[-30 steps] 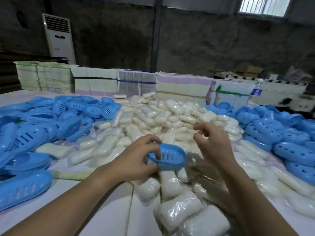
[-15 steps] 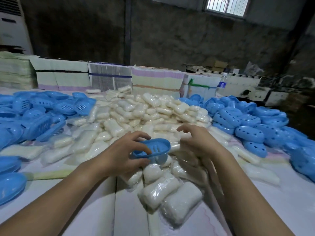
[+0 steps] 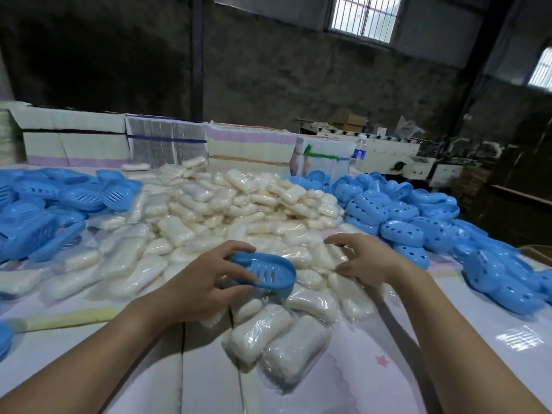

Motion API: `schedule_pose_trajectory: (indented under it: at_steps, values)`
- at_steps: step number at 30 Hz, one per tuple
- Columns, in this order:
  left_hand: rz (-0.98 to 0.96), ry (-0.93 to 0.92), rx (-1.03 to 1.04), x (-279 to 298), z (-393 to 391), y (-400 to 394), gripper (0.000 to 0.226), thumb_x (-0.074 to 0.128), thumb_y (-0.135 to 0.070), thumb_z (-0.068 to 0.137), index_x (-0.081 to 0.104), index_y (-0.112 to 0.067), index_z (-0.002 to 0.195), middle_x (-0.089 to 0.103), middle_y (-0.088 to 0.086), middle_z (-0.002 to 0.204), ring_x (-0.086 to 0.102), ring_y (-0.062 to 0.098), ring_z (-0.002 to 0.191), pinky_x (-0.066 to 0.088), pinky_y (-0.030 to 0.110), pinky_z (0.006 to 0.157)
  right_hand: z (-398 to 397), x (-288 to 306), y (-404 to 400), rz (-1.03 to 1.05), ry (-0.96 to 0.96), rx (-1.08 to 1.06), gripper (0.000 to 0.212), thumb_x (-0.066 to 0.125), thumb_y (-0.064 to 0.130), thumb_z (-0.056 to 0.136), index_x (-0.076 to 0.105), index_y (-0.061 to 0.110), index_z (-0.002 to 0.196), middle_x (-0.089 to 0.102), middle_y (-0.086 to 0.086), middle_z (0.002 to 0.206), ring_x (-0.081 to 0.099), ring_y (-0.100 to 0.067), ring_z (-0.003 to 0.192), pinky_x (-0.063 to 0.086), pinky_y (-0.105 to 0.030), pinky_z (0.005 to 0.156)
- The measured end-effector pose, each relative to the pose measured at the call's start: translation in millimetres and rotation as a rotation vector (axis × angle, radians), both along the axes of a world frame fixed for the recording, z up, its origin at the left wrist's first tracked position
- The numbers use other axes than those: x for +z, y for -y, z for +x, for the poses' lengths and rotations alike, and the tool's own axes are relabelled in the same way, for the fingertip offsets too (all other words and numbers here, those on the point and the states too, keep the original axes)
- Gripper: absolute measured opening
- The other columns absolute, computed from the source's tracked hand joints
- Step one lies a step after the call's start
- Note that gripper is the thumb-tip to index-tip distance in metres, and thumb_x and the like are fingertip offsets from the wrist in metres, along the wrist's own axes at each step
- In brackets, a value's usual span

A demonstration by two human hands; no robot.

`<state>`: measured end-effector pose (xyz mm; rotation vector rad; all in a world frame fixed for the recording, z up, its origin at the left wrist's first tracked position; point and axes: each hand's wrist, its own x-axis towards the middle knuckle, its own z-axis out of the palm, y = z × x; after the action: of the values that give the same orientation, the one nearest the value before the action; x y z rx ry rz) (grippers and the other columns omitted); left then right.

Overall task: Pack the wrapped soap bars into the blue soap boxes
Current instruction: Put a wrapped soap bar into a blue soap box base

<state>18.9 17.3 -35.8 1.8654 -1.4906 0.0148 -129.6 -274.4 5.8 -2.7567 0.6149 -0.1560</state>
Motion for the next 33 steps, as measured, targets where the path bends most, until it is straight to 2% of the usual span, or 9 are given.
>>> schedule_pose_trajectory:
  at_steps: [3,6,10,16,20,23,26,30,33]
  values:
    - [-0.014,-0.007,0.007,-1.0,-1.8,1.4,0.014,0.078,-0.025,0.085,0.081,-0.023,0.099,0.053,-0.01,0.134,0.053,0.002,0.119,0.045,0.024,0.098,-0.3,0.6,2.9,-0.064,-0.058,0.027,0.06,0.071,0.032,0.081,0.048,0.045,0.135,0.056,0.006,0.136,0.052,-0.01,0.101,0.039,-0.025,0.079]
    - [-0.008,0.029,0.007,-3.0,-2.1,3.6,0.015,0.077,-0.024,0.085,0.081,-0.022,0.1,0.056,-0.006,0.136,0.057,0.008,0.118,0.045,0.026,0.1,0.8,-0.8,-2.1,-0.089,-0.053,0.062,0.063,0.074,0.047,0.081,0.049,0.038,0.139,0.057,0.005,0.137,0.05,-0.01,0.102,0.036,-0.025,0.083]
    - [-0.034,0.03,0.037,-3.3,-1.8,3.2,0.023,0.072,-0.034,0.082,0.082,-0.021,0.098,0.06,-0.003,0.138,0.06,0.012,0.12,0.046,0.029,0.102,3.6,-5.9,-15.2,-0.167,0.091,0.106,0.061,0.073,0.049,0.081,0.053,0.032,0.136,0.057,0.004,0.134,0.05,-0.016,0.121,0.042,-0.032,0.096]
    - [-0.063,0.044,0.065,-6.1,-2.9,5.2,0.024,0.07,-0.037,0.08,0.081,-0.022,0.095,0.057,-0.006,0.131,0.059,0.013,0.114,0.049,0.032,0.096,10.7,-1.8,-40.4,-0.026,0.307,0.226,0.054,0.069,0.046,0.086,0.052,0.034,0.136,0.055,0.008,0.135,0.049,-0.011,0.122,0.043,-0.037,0.105]
    - [-0.175,0.01,0.114,-3.2,-4.8,6.6,0.016,0.079,-0.027,0.076,0.074,-0.033,0.09,0.058,-0.009,0.131,0.059,0.012,0.117,0.049,0.032,0.098,24.0,2.4,-65.1,-0.185,0.244,0.396,0.05,0.067,0.045,0.089,0.054,0.029,0.135,0.059,0.004,0.13,0.049,-0.016,0.118,0.04,-0.034,0.101]
    - [-0.244,-0.105,0.102,-3.0,-3.4,8.3,0.047,0.089,-0.011,0.069,0.06,-0.028,0.102,0.058,-0.003,0.123,0.062,0.013,0.112,0.053,0.031,0.097,33.4,-4.2,-84.8,-0.193,0.254,0.434,0.049,0.067,0.04,0.09,0.054,0.027,0.136,0.059,0.001,0.126,0.048,-0.019,0.113,0.038,-0.03,0.095]
    - [-0.218,-0.198,0.115,-3.4,-2.2,8.2,0.064,0.091,-0.01,0.068,0.054,-0.027,0.117,0.061,-0.006,0.12,0.067,0.011,0.105,0.055,0.032,0.094,38.2,-11.0,-99.5,-0.175,0.288,0.504,0.043,0.065,0.033,0.093,0.057,0.023,0.134,0.06,0.003,0.127,0.047,-0.015,0.111,0.036,-0.024,0.095]
    - [-0.202,-0.144,0.131,-6.8,0.0,9.0,0.061,0.09,-0.014,0.069,0.057,-0.023,0.119,0.067,-0.009,0.11,0.068,0.01,0.099,0.057,0.032,0.089,34.7,-5.3,-104.3,-0.094,0.364,0.585,0.024,0.06,0.02,0.097,0.068,0.015,0.118,0.07,-0.003,0.098,0.058,-0.016,0.087,0.046,-0.031,0.077]
    - [-0.203,-0.127,0.147,-7.5,-0.5,9.3,0.059,0.092,-0.023,0.067,0.056,-0.038,0.113,0.068,-0.015,0.107,0.068,0.006,0.099,0.056,0.021,0.086,25.7,-7.2,-92.1,-0.106,0.421,0.453,0.034,0.067,0.024,0.092,0.066,0.021,0.126,0.069,0.002,0.118,0.057,-0.016,0.106,0.041,-0.022,0.089]
